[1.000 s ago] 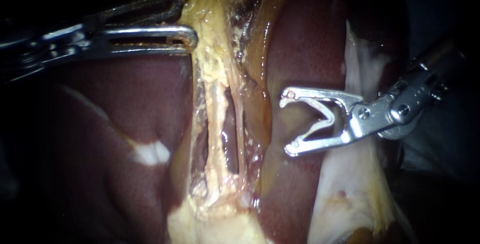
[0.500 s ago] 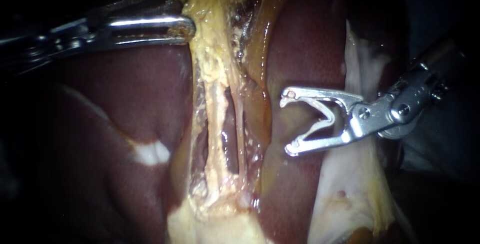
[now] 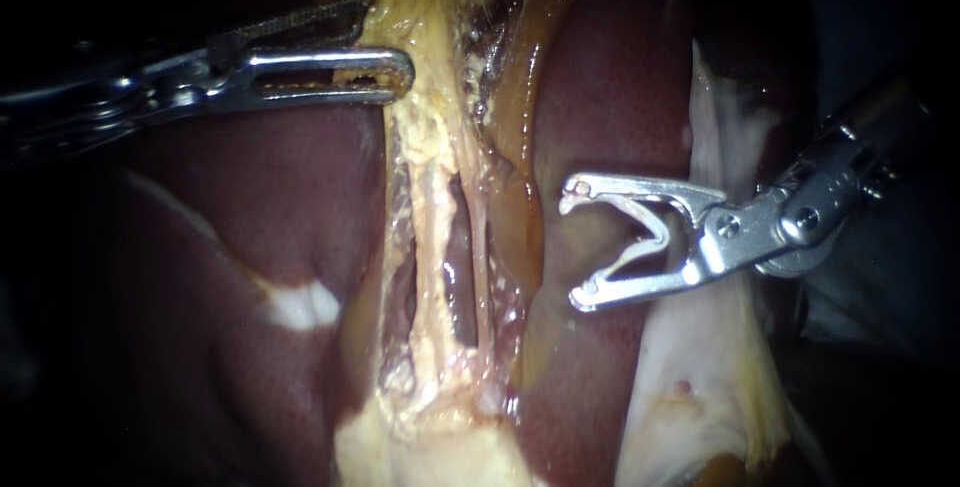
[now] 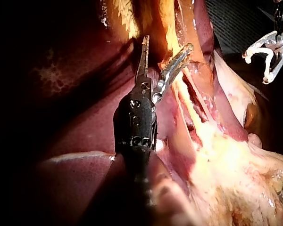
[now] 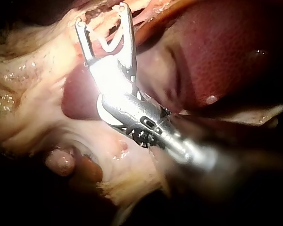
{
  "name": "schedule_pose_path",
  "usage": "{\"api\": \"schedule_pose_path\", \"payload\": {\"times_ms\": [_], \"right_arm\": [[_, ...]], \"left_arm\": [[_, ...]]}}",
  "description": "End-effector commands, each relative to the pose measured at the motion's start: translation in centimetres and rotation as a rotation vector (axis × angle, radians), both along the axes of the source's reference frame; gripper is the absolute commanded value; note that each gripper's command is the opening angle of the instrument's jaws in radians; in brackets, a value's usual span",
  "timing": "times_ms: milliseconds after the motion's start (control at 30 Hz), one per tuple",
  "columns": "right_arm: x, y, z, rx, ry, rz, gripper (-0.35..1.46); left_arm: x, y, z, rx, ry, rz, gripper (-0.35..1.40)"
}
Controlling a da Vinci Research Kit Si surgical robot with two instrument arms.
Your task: Grabbing gallbladder
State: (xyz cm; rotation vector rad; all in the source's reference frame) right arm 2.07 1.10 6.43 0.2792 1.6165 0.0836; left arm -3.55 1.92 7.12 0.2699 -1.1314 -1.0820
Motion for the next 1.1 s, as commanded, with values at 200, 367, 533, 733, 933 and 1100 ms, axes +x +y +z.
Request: {"api": "schedule_pose_path", "payload": {"times_ms": [200, 367, 533, 733, 933, 1100], "right_arm": [[0.00, 0.00, 0.00, 0.000, 0.000, 0.000, 0.60], [0.00, 0.00, 0.00, 0.000, 0.000, 0.000, 0.60], [0.00, 0.00, 0.00, 0.000, 0.000, 0.000, 0.60], [0.00, 0.00, 0.00, 0.000, 0.000, 0.000, 0.60], [0.00, 0.00, 0.00, 0.000, 0.000, 0.000, 0.60], [0.00, 0.00, 0.02, 0.000, -0.001, 0.000, 0.60]], "left_arm": [[-0.06, 0.02, 0.01, 0.018, -0.003, -0.003, 0.47], [-0.05, 0.04, 0.03, 0.027, -0.009, 0.003, 0.10], [0.05, 0.05, 0.07, 0.038, -0.028, 0.041, -0.35], [0.17, 0.06, 0.10, 0.071, -0.028, 0.043, -0.35], [0.15, 0.05, 0.08, 0.082, -0.033, 0.040, -0.35], [0.15, 0.06, 0.07, 0.087, -0.035, 0.037, -0.35]]}}
